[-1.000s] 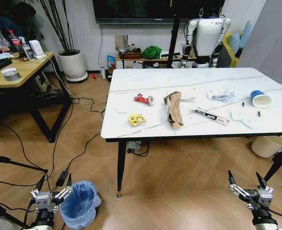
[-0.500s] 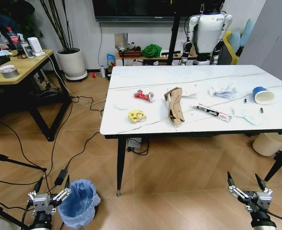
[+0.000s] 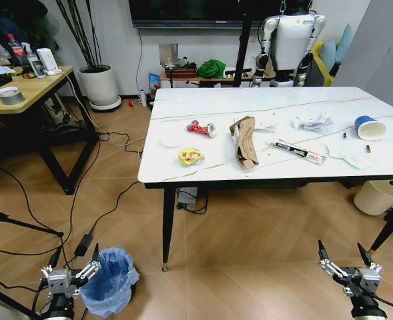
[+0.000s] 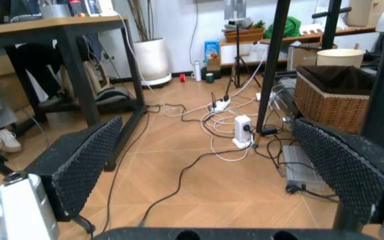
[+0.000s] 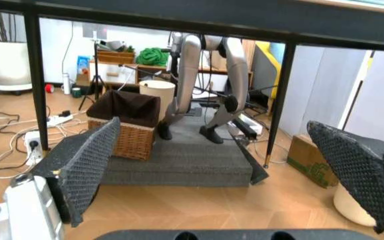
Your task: Pick up the trash bin and place the trash from the table into it.
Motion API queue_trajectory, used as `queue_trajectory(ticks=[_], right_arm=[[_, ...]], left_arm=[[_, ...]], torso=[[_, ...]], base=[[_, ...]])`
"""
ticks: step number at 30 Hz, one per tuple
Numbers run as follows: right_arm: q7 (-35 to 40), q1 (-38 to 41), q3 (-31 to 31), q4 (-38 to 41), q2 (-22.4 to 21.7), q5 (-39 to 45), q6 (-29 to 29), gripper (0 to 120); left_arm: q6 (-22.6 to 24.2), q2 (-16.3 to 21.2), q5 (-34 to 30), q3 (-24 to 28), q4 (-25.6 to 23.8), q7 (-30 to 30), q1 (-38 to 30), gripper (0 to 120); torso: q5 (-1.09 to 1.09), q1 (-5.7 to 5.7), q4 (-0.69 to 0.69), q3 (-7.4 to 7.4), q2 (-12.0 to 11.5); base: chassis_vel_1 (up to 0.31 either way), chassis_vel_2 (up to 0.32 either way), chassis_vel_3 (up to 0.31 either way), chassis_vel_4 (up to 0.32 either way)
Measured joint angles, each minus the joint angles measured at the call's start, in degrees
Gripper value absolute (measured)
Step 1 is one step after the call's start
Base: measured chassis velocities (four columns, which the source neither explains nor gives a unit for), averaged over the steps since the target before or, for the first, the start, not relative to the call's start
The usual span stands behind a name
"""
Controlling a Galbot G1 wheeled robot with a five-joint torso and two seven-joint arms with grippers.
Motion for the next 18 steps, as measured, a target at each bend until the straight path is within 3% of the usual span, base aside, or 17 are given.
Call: queue_trajectory(ticks=[18], right_arm=[[-0.5,1.9,-1.4,-2.2,-0.6,-1.0,-0.1,100]], left_arm=[[0.0,0.7,-2.0,-0.3,1.2,1.2,0.2,100]], torso=[[0.00,-1.71,0.00,-2.69,-4.4]], base=[[0.000,0.000,0.000,0.000]])
